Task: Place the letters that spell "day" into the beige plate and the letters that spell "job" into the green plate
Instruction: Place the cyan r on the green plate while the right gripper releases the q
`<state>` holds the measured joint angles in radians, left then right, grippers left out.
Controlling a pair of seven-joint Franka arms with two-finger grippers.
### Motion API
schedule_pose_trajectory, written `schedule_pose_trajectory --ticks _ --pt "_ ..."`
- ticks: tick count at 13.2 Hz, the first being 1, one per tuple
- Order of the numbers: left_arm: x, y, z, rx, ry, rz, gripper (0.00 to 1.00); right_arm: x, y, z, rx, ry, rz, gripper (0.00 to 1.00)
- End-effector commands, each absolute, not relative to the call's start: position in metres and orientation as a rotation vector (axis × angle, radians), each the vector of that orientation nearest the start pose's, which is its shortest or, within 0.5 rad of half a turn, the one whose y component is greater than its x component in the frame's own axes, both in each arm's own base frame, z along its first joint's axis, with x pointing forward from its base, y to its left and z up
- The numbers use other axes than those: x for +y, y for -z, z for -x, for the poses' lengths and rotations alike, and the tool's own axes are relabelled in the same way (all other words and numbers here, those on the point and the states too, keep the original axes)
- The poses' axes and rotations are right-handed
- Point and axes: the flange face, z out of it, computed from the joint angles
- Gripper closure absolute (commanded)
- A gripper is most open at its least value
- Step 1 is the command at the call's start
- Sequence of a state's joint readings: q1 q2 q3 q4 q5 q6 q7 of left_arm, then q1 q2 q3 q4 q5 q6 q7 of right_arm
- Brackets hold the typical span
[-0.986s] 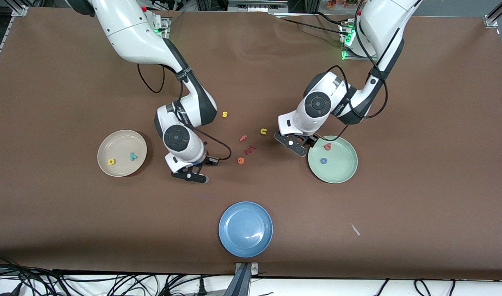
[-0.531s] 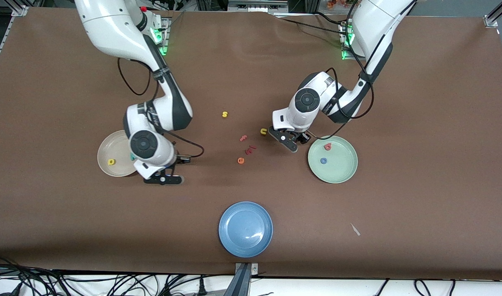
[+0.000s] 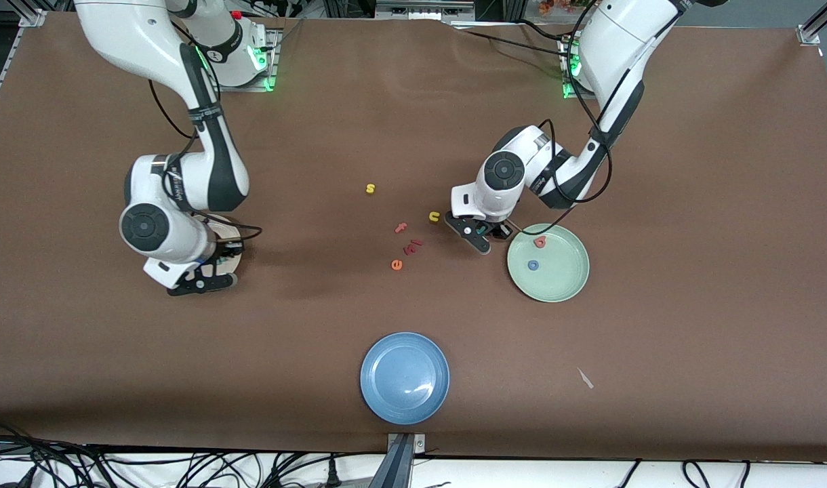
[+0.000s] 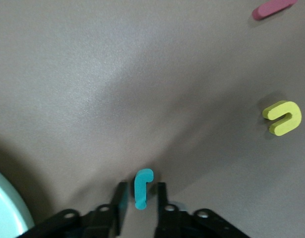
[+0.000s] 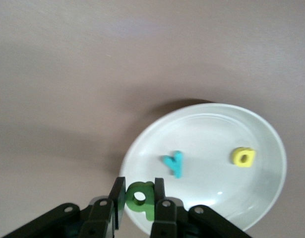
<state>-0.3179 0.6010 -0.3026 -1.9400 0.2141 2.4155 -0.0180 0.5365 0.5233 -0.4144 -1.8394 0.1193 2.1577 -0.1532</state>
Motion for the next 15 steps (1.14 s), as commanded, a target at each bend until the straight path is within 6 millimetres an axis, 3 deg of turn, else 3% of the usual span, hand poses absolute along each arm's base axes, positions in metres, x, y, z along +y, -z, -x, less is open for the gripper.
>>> schedule_pose_trajectory --ticks 1,2,3,5,10,13,15 --pt "-0.349 -0.171 -0.502 1.129 -0.118 2.929 0.86 0.071 -0.233 -0.598 -0.503 -0.177 3.210 0.87" --pt "-0.350 -0.170 -0.502 1.130 -0.112 2.932 0.93 0.070 -0.230 -0.598 -0.491 -0.166 3.214 0.37" --pt "-0.350 -0.170 -0.502 1.130 -0.112 2.932 0.97 0.070 -0.231 -0.600 -0.471 -0.161 3.213 0.00" --pt "-0.348 -0.176 -0.505 1.128 -0.104 2.931 1.00 0.071 -0.234 -0.602 -0.441 -0.147 3.217 0.00" --pt "-0.348 -0.237 -0.520 1.123 0.002 2.909 1.00 0.071 -0.255 -0.615 -0.397 -0.208 3.209 0.00" --pt "-0.322 -0.276 -0.546 1.046 -0.091 2.880 1.00 0.074 -0.259 -0.614 -0.391 -0.242 3.202 0.00" --pt "-0.282 -0.271 -0.567 1.060 -0.127 2.876 1.00 0.086 -0.268 -0.615 -0.346 -0.280 3.201 0.00"
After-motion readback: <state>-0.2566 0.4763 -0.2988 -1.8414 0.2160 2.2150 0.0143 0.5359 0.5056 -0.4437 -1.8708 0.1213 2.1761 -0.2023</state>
